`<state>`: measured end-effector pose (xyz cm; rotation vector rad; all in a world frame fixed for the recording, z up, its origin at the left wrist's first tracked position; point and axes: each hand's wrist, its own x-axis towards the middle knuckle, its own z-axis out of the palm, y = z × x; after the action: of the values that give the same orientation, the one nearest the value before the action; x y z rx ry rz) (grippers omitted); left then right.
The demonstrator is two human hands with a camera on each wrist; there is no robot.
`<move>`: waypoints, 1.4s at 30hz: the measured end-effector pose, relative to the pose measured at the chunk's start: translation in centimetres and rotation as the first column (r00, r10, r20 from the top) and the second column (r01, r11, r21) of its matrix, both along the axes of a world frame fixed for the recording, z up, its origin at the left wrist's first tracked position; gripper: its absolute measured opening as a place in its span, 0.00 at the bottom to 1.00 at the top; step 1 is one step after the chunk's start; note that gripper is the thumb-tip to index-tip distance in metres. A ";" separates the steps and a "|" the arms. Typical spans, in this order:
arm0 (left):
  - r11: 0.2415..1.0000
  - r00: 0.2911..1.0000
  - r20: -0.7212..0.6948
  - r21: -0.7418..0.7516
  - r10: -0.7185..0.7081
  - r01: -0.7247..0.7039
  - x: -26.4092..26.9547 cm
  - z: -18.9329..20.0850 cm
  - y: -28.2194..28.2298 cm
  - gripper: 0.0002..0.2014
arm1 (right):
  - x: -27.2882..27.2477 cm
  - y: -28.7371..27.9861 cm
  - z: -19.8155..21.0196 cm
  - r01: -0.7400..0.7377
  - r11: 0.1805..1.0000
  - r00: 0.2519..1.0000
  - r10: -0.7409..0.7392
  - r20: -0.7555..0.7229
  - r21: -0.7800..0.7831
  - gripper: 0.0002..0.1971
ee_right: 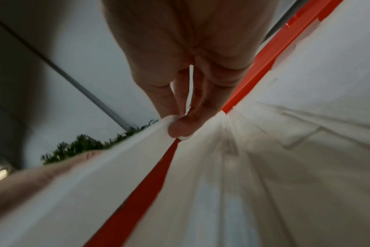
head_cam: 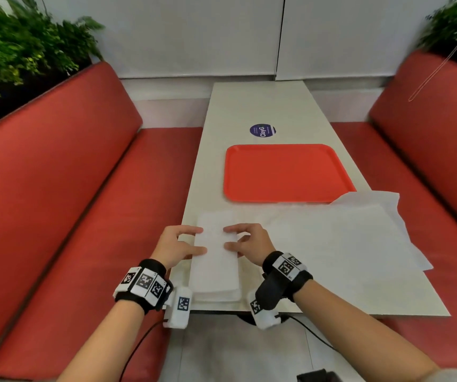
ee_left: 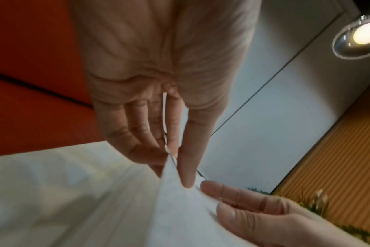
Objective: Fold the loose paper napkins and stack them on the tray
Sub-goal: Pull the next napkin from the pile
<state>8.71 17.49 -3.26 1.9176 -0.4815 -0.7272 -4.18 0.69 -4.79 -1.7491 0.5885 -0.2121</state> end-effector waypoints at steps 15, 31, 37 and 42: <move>0.891 0.910 0.331 0.447 -0.249 0.081 -0.9 -2.2 -0.8 0.26 | 0.1 1.1 -3.2 -0.106 0.928 0.975 0.027 -0.219 -0.358 0.26; 0.831 0.884 0.175 0.457 -0.433 0.317 -13.6 -1.0 -15.0 0.25 | -15.6 -13.1 -2.1 0.196 0.852 0.771 -0.439 -0.461 -0.485 0.30; 0.759 0.888 0.223 0.623 -0.403 0.188 -15.4 -3.2 -16.7 0.27 | -16.2 -13.6 -2.7 0.299 0.902 0.836 -0.404 -0.370 -0.310 0.34; 0.773 0.897 0.248 0.617 -0.367 0.146 -15.4 -3.9 -16.9 0.28 | -15.3 -14.0 -2.2 0.427 0.899 0.845 -0.435 -0.309 -0.099 0.37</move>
<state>-6.65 0.63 -7.15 2.6321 -0.8396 -0.7652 -19.45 -13.30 -7.01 -1.6672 1.2316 -0.2459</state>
